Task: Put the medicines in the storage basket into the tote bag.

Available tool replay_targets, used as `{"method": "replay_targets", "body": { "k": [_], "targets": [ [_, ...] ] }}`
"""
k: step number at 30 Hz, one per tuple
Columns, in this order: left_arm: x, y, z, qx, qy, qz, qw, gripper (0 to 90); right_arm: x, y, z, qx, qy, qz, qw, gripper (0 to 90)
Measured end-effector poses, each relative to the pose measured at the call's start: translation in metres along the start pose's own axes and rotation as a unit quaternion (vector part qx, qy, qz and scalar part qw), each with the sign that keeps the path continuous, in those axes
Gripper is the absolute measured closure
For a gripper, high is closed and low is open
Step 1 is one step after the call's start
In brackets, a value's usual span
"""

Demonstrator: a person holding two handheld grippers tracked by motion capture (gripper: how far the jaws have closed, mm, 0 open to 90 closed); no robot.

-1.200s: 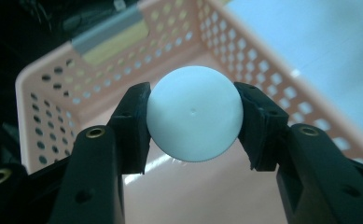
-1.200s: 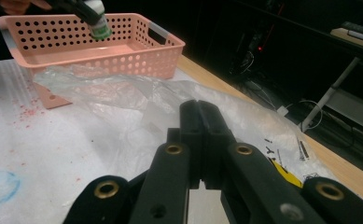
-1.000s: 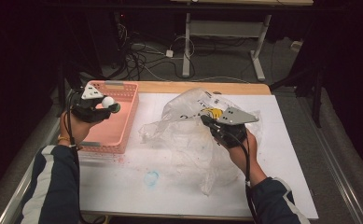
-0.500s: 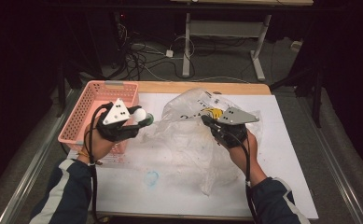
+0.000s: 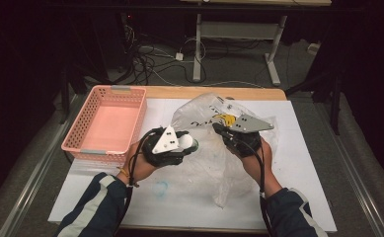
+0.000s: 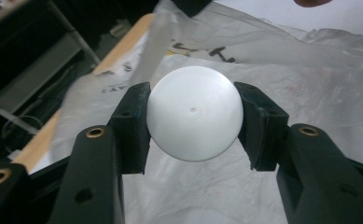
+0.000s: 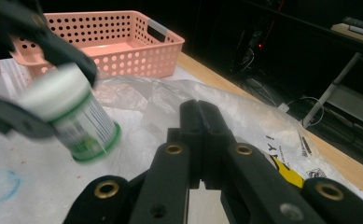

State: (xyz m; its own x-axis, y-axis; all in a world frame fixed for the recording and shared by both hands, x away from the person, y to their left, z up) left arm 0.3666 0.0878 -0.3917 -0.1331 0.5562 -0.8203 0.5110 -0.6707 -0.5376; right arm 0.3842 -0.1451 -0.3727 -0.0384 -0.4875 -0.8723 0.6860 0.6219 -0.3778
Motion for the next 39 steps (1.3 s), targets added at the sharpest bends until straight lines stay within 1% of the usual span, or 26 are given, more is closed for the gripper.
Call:
{"method": "replay_targets", "body": {
  "k": [2, 5, 7, 9, 12, 14, 16, 18, 19, 20, 22, 23, 24, 25, 26, 28, 30, 32, 35, 37, 38, 39],
  "targets": [
    [0.002, 0.014, 0.0, 0.009, -0.01, -0.006, 0.9999, 48.5, 0.001, 0.001, 0.0, -0.002, 0.0, 0.0, 1.0, 90.0],
    [0.006, 0.034, 0.002, 0.009, -0.008, -0.019, 0.9997, 48.6, 0.003, 0.003, -0.001, -0.005, -0.001, -0.004, 1.0, 90.0],
    [0.008, 0.045, 0.001, 0.017, -0.019, -0.026, 0.9994, 48.5, 0.006, 0.005, -0.002, -0.009, -0.001, -0.01, 0.9999, 90.0],
    [0.01, 0.056, 0.001, 0.013, -0.021, -0.032, 0.9992, 48.5, 0.006, 0.007, -0.003, -0.01, -0.001, -0.013, 0.9999, 90.0],
    [0.011, 0.068, 0.001, 0.013, -0.024, -0.037, 0.999, 48.5, 0.007, 0.008, -0.004, -0.012, -0.003, -0.014, 0.9998, 90.0],
    [0.012, 0.077, 0.0, 0.014, -0.031, -0.037, 0.9987, 48.4, 0.008, 0.01, -0.004, -0.012, -0.001, -0.016, 0.9998, 90.0],
    [0.013, 0.085, 0.0, 0.008, -0.035, -0.041, 0.9985, 48.4, 0.009, 0.011, -0.004, -0.013, 0.0, -0.019, 0.9997, 90.0],
    [0.014, 0.094, -0.001, 0.01, -0.038, -0.044, 0.9982, 48.3, 0.01, 0.011, -0.003, -0.013, 0.003, -0.021, 0.9997, 90.0],
    [0.014, 0.098, -0.001, 0.005, -0.045, -0.041, 0.9981, 48.2, 0.011, 0.012, -0.002, -0.013, 0.003, -0.022, 0.9997, 90.0],
    [0.015, 0.102, -0.002, 0.002, -0.052, -0.04, 0.9978, 48.1, 0.011, 0.012, -0.002, -0.013, 0.005, -0.023, 0.9996, 90.0],
    [0.015, 0.105, -0.003, 0.007, -0.057, -0.041, 0.9975, 47.9, 0.012, 0.012, -0.001, -0.013, 0.005, -0.023, 0.9996, 90.0],
    [0.015, 0.105, -0.002, 0.005, -0.058, -0.04, 0.9975, 45.0, 0.013, 0.013, 0.0, -0.013, 0.007, -0.025, 0.9996, 90.0],
    [0.014, 0.104, -0.002, 0.004, -0.059, -0.038, 0.9975, 45.0, 0.013, 0.013, 0.0, -0.013, 0.007, -0.025, 0.9996, 90.0],
    [0.013, 0.102, -0.002, 0.007, -0.058, -0.034, 0.9977, 40.9, 0.014, 0.014, 0.001, -0.013, 0.008, -0.026, 0.9995, 90.0],
    [0.012, 0.098, -0.002, 0.007, -0.058, -0.03, 0.9978, 39.1, 0.016, 0.014, 0.002, -0.012, 0.011, -0.029, 0.9994, 90.0],
    [0.008, 0.089, -0.001, 0.007, -0.058, -0.019, 0.9981, 38.3, 0.017, 0.014, 0.003, -0.01, 0.013, -0.031, 0.9994, 90.0],
    [0.005, 0.078, 0.001, 0.008, -0.054, -0.01, 0.9985, 38.3, 0.018, 0.013, 0.004, -0.008, 0.011, -0.033, 0.9994, 90.0],
    [0.003, 0.066, 0.004, 0.009, -0.042, -0.005, 0.999, 38.3, 0.018, 0.012, 0.005, -0.007, 0.013, -0.031, 0.9994, 90.0],
    [0.003, 0.043, 0.008, 0.006, -0.022, 0.003, 0.9997, 37.1, 0.018, 0.012, 0.005, -0.005, 0.014, -0.031, 0.9994, 90.0],
    [0.004, 0.025, 0.008, -0.003, -0.014, 0.013, 0.9998, 37.0, 0.018, 0.012, 0.005, -0.005, 0.014, -0.032, 0.9994, 90.0],
    [0.005, 0.016, 0.007, -0.012, -0.013, 0.018, 0.9997, 36.5, 0.018, 0.011, 0.005, -0.005, 0.013, -0.033, 0.9994, 90.0],
    [0.007, 0.008, 0.006, -0.024, -0.013, 0.021, 0.9994, 33.2, 0.018, 0.011, 0.005, -0.006, 0.012, -0.033, 0.9994, 90.0]
  ]
}}
Point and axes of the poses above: each handheld gripper's, and its own axes: y roughly forward along the jaws, x roughly out of its underside, z roughly to its right, the point moved 1 cm from there along y, roughly forward along the jaws, and after that the axes turned 8 degrees about -y, right-handed, at the moved point
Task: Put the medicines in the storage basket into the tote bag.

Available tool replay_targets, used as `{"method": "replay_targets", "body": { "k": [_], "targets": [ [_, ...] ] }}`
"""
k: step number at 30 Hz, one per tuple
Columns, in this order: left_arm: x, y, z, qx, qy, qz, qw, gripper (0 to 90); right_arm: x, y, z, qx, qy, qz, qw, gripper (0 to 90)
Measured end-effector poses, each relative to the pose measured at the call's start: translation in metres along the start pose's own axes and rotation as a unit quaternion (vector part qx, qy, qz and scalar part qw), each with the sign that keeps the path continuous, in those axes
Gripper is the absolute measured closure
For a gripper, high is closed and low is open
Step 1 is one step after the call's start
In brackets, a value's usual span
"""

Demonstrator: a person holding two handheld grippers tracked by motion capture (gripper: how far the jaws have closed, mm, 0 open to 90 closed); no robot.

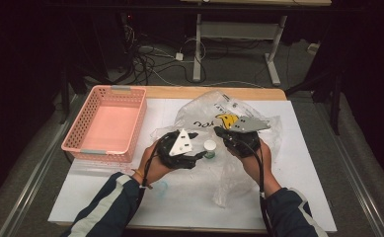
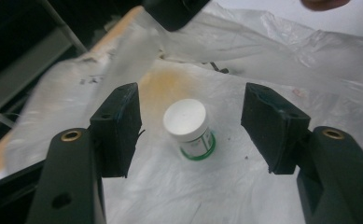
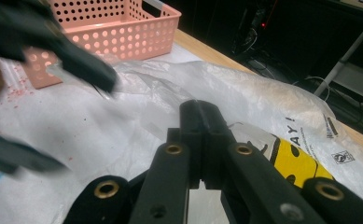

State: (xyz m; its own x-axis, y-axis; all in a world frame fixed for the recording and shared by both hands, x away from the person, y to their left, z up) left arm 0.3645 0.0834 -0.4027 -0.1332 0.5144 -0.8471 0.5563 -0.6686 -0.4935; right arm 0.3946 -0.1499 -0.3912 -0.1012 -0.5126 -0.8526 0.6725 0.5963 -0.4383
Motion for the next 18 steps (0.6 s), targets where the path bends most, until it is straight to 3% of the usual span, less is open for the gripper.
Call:
{"method": "replay_targets", "body": {
  "k": [4, 7, 11, 15, 18],
  "targets": [
    [0.013, -0.03, -0.009, -0.061, 0.0, 0.007, 0.9981, 22.5, 0.0, -0.002, 0.0, 0.0, -0.002, -0.001, 1.0, 90.0],
    [0.027, -0.043, -0.017, -0.083, -0.016, -0.007, 0.9964, 22.1, 0.002, -0.007, 0.002, 0.001, -0.005, -0.004, 1.0, 90.0],
    [0.036, -0.046, -0.026, -0.109, -0.037, -0.036, 0.9927, 22.2, 0.004, -0.013, 0.005, 0.003, -0.003, -0.005, 1.0, 90.0],
    [0.038, -0.037, -0.035, -0.109, -0.064, -0.047, 0.9909, 22.0, 0.006, -0.024, 0.012, 0.007, 0.004, 0.001, 1.0, 90.0],
    [0.036, -0.026, -0.036, -0.09, -0.068, -0.065, 0.9915, 19.6, 0.008, -0.03, 0.016, 0.009, 0.007, 0.003, 0.9999, 90.0]
  ]
}}
Point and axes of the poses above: each handheld gripper's, and its own axes: y roughly forward along the jaws, x roughly out of its underside, z roughly to its right, the point moved 1 cm from there along y, roughly forward along the jaws, and after that the axes turned 8 degrees about -y, right-handed, at the moved point
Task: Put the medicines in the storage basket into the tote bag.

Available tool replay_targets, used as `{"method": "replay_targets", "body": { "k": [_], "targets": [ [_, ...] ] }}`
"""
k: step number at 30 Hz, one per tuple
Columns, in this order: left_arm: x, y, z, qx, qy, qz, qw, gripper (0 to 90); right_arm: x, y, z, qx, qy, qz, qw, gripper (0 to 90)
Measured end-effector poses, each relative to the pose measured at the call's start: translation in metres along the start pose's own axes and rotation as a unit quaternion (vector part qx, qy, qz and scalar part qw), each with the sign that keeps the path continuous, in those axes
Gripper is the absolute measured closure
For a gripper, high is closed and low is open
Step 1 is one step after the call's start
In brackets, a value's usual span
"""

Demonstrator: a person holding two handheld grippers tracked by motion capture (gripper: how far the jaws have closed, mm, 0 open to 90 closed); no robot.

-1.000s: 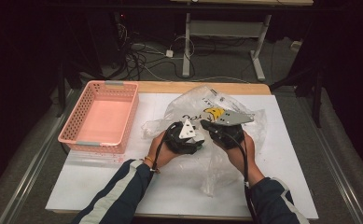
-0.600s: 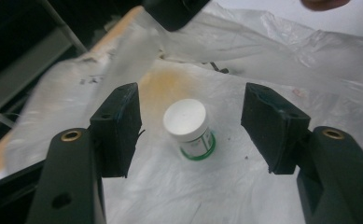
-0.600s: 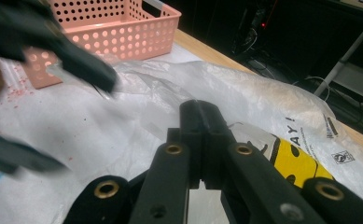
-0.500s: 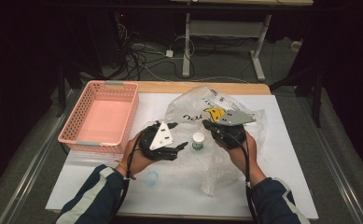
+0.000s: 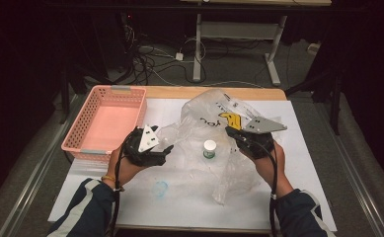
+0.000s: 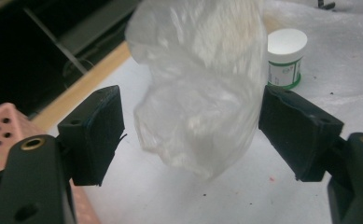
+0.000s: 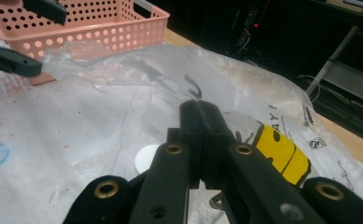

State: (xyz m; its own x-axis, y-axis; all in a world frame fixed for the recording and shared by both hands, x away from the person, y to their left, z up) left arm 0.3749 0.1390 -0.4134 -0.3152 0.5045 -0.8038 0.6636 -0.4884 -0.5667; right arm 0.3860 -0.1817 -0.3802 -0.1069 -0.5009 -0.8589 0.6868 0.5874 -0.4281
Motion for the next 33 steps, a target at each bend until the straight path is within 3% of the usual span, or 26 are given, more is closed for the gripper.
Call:
{"method": "replay_targets", "body": {
  "k": [1, 3, 6, 8, 11, 12, 13, 14, 17, 19, 22, 23, 25, 28, 32, 33],
  "targets": [
    [-0.001, 0.003, 0.002, 0.006, 0.008, -0.007, 0.9999, 19.6, 0.001, -0.001, 0.001, 0.0, 0.002, 0.001, 1.0, 90.0],
    [-0.002, 0.011, 0.007, -0.002, 0.026, -0.021, 0.9994, 19.5, 0.002, -0.002, 0.004, -0.001, 0.006, 0.001, 1.0, 90.0],
    [-0.004, 0.021, 0.009, 0.001, 0.023, -0.026, 0.9994, 20.7, 0.003, -0.001, 0.005, 0.001, 0.006, -0.004, 1.0, 90.0],
    [-0.004, 0.026, 0.008, 0.003, 0.017, -0.029, 0.9994, 35.0, 0.004, 0.001, 0.005, 0.001, 0.007, -0.005, 1.0, 90.0],
    [-0.002, 0.027, 0.009, 0.016, 0.029, -0.037, 0.9988, 61.3, 0.005, 0.002, 0.005, 0.004, 0.006, -0.008, 0.9999, 89.1],
    [-0.002, 0.025, 0.009, 0.023, 0.029, -0.036, 0.9986, 74.5, 0.006, 0.002, 0.005, 0.006, 0.006, -0.008, 0.9999, 87.6],
    [-0.002, 0.023, 0.008, 0.026, 0.032, -0.032, 0.9987, 74.5, 0.006, 0.002, 0.006, 0.005, 0.008, -0.009, 0.9999, 87.5],
    [-0.001, 0.021, 0.007, 0.033, 0.031, -0.025, 0.9987, 81.9, 0.008, 0.003, 0.006, 0.004, 0.011, -0.01, 0.9999, 85.8],
    [0.0, 0.017, 0.006, 0.049, 0.027, -0.02, 0.9982, 84.5, 0.009, 0.004, 0.004, 0.005, 0.008, -0.012, 0.9999, 80.4],
    [0.003, 0.016, 0.007, 0.049, 0.033, -0.02, 0.998, 84.8, 0.01, 0.003, 0.002, 0.005, 0.006, -0.014, 0.9999, 77.0],
    [0.006, 0.017, 0.009, 0.054, 0.038, -0.025, 0.9975, 84.8, 0.011, -0.004, -0.004, 0.012, 0.001, -0.013, 0.9998, 56.2],
    [0.006, 0.017, 0.009, 0.055, 0.038, -0.024, 0.9975, 84.9, 0.011, -0.009, -0.007, 0.014, -0.003, -0.011, 0.9998, 54.4],
    [0.007, 0.017, 0.01, 0.058, 0.042, -0.025, 0.9971, 84.9, 0.012, -0.024, -0.017, -0.002, -0.012, -0.002, 0.9999, 45.0],
    [0.008, 0.019, 0.013, 0.06, 0.047, -0.03, 0.9966, 84.9, 0.016, -0.034, -0.027, -0.017, -0.022, -0.001, 0.9996, 41.5],
    [0.01, 0.02, 0.015, 0.062, 0.054, -0.037, 0.996, 84.9, 0.034, -0.047, -0.051, -0.054, -0.048, -0.021, 0.9972, 36.3],
    [0.011, 0.02, 0.016, 0.062, 0.053, -0.038, 0.9959, 84.9, 0.047, -0.049, -0.061, -0.078, -0.053, -0.04, 0.9947, 34.8]
  ]
}}
Point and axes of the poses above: each handheld gripper's, and its own axes: y roughly forward along the jaws, x roughly out of its underside, z roughly to its right, the point moved 1 cm from there along y, roughly forward along the jaws, and after that the axes turned 8 degrees about -y, right-handed, at the moved point
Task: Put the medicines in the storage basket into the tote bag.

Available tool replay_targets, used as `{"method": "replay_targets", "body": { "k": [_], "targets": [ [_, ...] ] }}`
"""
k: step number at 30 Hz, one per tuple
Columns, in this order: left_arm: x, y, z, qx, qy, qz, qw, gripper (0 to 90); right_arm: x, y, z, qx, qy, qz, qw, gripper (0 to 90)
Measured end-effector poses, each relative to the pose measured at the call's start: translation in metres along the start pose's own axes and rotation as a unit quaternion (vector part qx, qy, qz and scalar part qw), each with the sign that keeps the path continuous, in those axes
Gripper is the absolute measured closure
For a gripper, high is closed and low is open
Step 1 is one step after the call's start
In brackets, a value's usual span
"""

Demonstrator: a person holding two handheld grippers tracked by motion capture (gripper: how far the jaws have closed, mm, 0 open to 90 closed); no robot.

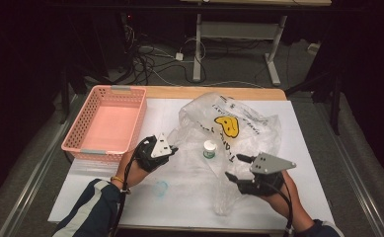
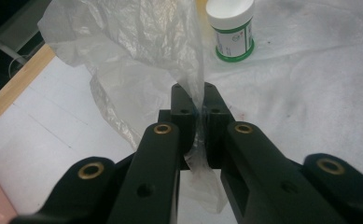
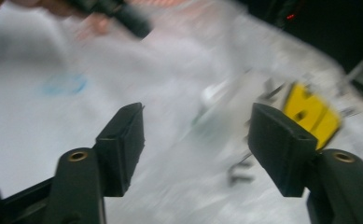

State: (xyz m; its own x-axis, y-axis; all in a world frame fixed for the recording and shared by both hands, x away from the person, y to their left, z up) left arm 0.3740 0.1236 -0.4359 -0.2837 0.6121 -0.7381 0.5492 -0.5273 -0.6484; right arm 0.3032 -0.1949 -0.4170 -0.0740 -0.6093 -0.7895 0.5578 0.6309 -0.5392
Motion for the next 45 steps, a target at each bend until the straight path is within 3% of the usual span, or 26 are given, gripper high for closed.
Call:
{"method": "replay_targets", "body": {
  "k": [1, 2, 5, 7, 8, 11, 16, 18, 21, 26, 30, 32, 37, 43, 45],
  "targets": [
    [0.0, 0.0, 0.0, -0.001, 0.0, 0.0, 1.0, 84.9, 0.0, 0.0, 0.0, 0.0, 0.0, 0.0, 1.0, 34.8],
    [0.0, 0.0, 0.0, -0.001, -0.002, 0.001, 1.0, 84.9, 0.011, 0.002, -0.008, -0.014, -0.012, -0.025, 0.9995, 32.0],
    [0.001, 0.001, 0.0, -0.001, -0.003, 0.003, 1.0, 84.9, 0.026, 0.009, -0.014, -0.044, -0.01, -0.048, 0.9978, 29.4],
    [0.001, 0.001, -0.001, 0.0, -0.004, 0.002, 1.0, 84.8, 0.03, 0.011, -0.015, -0.046, -0.016, -0.06, 0.997, 29.3],
    [0.001, 0.001, -0.001, -0.001, -0.003, 0.002, 1.0, 84.8, 0.036, 0.018, -0.015, -0.049, -0.025, -0.08, 0.9952, 29.0],
    [0.001, 0.002, -0.002, -0.002, -0.004, 0.004, 1.0, 84.8, 0.041, 0.024, -0.011, -0.048, -0.018, -0.098, 0.9938, 32.1],
    [0.002, 0.0, -0.004, -0.003, -0.011, 0.011, 0.9999, 84.8, 0.053, 0.039, -0.005, -0.065, -0.012, -0.129, 0.9894, 50.8],
    [0.002, 0.0, -0.004, -0.002, -0.011, 0.012, 0.9999, 84.8, 0.055, 0.04, -0.001, -0.075, 0.017, -0.122, 0.9895, 61.8],
    [0.002, -0.001, -0.004, -0.001, -0.011, 0.014, 0.9998, 84.8, 0.055, 0.042, 0.001, -0.078, 0.025, -0.117, 0.9898, 81.9],
    [0.002, -0.003, -0.004, -0.003, -0.008, 0.019, 0.9998, 84.8, 0.053, 0.041, 0.0, -0.07, 0.016, -0.124, 0.9897, 89.0],
    [0.002, -0.007, -0.006, -0.005, -0.011, 0.028, 0.9995, 84.8, 0.047, 0.034, 0.002, -0.058, 0.024, -0.098, 0.9933, 89.3],
    [0.001, -0.011, -0.007, -0.009, -0.012, 0.034, 0.9993, 84.8, 0.041, 0.023, 0.005, -0.038, 0.03, -0.066, 0.9966, 89.3],
    [-0.003, -0.029, -0.011, -0.022, -0.017, 0.063, 0.9976, 84.8, 0.032, 0.008, 0.008, -0.014, 0.03, -0.027, 0.9991, 89.3],
    [-0.007, -0.054, -0.019, -0.045, -0.023, 0.095, 0.9942, 84.8, 0.012, -0.018, 0.015, 0.025, 0.022, 0.036, 0.9988, 89.5],
    [-0.009, -0.061, -0.021, -0.053, -0.024, 0.107, 0.9925, 84.8, 0.01, -0.021, 0.017, 0.028, 0.021, 0.042, 0.9985, 89.6]
  ]
}}
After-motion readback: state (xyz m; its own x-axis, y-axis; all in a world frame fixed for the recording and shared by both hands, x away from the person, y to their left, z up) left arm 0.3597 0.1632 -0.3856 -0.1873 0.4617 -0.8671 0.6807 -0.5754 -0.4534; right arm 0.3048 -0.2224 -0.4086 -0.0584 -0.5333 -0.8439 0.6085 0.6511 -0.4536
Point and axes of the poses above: each handheld gripper's, and its own axes: y roughly forward along the jaws, x roughly out of its underside, z roughly to its right, the point moved 1 cm from there along y, roughly forward along the jaws, and after that the axes turned 8 degrees about -y, right-handed, at the moved point
